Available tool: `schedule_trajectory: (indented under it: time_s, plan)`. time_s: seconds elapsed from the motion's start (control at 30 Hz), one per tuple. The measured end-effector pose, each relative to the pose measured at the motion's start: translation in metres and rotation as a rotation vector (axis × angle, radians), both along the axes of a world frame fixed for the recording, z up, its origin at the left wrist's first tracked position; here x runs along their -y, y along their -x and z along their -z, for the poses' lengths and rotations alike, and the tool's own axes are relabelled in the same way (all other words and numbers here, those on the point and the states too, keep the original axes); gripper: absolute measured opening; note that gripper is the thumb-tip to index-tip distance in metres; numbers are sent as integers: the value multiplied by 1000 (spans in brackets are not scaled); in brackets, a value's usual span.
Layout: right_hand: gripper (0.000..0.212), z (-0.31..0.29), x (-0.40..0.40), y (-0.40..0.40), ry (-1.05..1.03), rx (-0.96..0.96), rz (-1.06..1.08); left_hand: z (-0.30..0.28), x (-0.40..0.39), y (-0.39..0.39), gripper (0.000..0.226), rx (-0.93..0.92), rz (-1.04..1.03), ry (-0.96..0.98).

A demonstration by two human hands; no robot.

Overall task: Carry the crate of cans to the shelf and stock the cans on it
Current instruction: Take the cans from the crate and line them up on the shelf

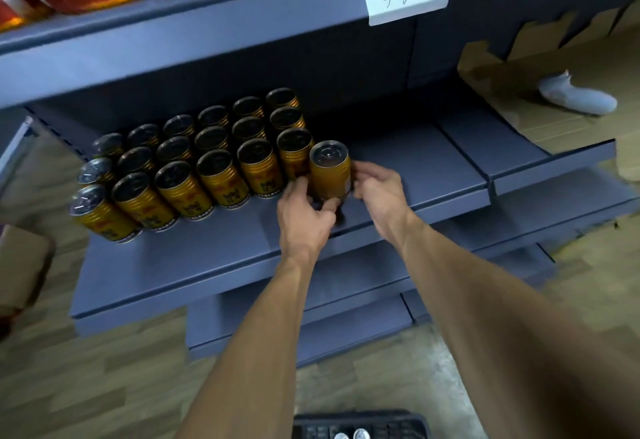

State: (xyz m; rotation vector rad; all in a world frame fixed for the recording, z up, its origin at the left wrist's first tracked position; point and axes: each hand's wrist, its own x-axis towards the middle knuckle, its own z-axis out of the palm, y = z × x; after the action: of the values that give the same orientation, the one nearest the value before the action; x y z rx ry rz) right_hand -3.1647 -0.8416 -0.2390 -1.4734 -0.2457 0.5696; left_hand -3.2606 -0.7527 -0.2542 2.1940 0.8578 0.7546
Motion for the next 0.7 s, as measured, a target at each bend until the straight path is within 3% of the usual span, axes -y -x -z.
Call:
schedule_trajectory:
  time_s: [0.2,0.57,0.7]
  plan:
    - [57,3,3,-2,-31,-52,0,5,4,1,16,-10,-15,-26]
    - [56,7,5,0,31,57,-30,10,4,4,22,-24,24,-33]
    - [31,4,-5,-4,175,172,-16,12,6,5,21,-77,6,-61]
